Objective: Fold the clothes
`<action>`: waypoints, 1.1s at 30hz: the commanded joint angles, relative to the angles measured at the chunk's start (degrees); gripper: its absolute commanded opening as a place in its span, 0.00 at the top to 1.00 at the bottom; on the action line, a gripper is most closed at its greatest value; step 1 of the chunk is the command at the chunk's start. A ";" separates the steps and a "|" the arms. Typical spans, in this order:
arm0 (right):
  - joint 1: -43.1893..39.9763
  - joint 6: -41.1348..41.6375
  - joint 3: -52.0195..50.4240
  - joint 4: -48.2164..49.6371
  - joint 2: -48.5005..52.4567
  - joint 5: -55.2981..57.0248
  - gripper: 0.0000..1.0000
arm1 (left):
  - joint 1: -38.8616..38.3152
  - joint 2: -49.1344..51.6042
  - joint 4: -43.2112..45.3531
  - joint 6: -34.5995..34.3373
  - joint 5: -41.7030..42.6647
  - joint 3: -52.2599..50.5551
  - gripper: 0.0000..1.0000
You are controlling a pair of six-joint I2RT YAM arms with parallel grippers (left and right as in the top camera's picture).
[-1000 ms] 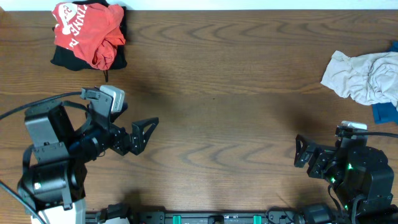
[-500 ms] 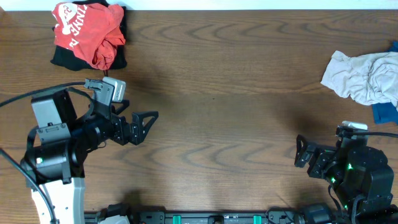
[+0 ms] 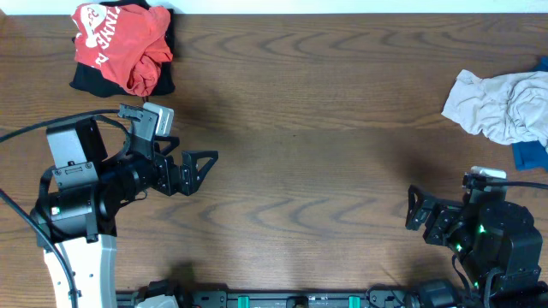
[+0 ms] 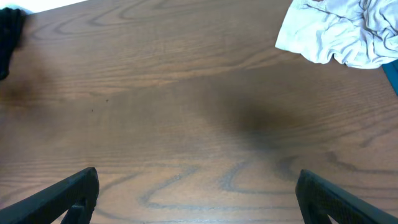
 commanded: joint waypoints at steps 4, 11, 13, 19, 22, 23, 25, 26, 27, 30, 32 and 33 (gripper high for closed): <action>-0.09 0.39 -0.90 -0.13 -0.50 0.59 0.01 | 0.13 0.07 0.20 0.72 0.74 0.04 0.02; -5.42 0.39 -4.83 -0.11 -2.89 0.59 0.01 | 0.13 0.07 0.20 0.72 0.74 0.04 0.02; -6.08 0.39 -6.36 -0.11 -4.85 0.59 0.01 | 0.13 0.07 0.20 0.72 0.74 0.04 0.02; -8.15 0.37 -10.45 -2.19 -12.92 0.61 0.01 | 0.13 0.07 0.20 0.72 0.74 0.04 0.02; -9.40 0.61 -10.80 -5.53 -15.02 0.85 0.01 | 0.13 0.07 0.20 0.72 0.74 0.04 0.02; -9.64 0.15 -10.86 -5.44 -15.26 1.51 0.01 | 0.13 0.07 0.20 0.72 0.74 0.04 0.02; -10.21 0.13 -11.04 -4.17 -15.47 3.58 0.01 | 0.13 0.07 0.20 0.72 0.74 0.04 0.02; -10.49 -0.02 -11.21 -2.78 -15.58 4.20 0.01 | 0.13 0.07 0.20 0.72 0.74 0.04 0.02; -10.69 -0.85 -11.37 -1.64 -15.72 4.28 0.01 | 0.13 0.07 0.20 0.72 0.74 0.04 0.02; -11.50 -5.53 -12.94 3.63 -16.61 4.02 0.01 | 0.13 0.07 0.20 0.72 0.74 0.04 0.02; -12.26 -6.88 -14.97 8.04 -17.51 4.04 0.01 | 0.13 0.07 0.20 0.72 0.74 0.04 0.02; -12.74 -7.23 -16.44 10.97 -18.08 3.87 0.01 | 0.13 0.07 0.20 0.72 0.74 0.04 0.02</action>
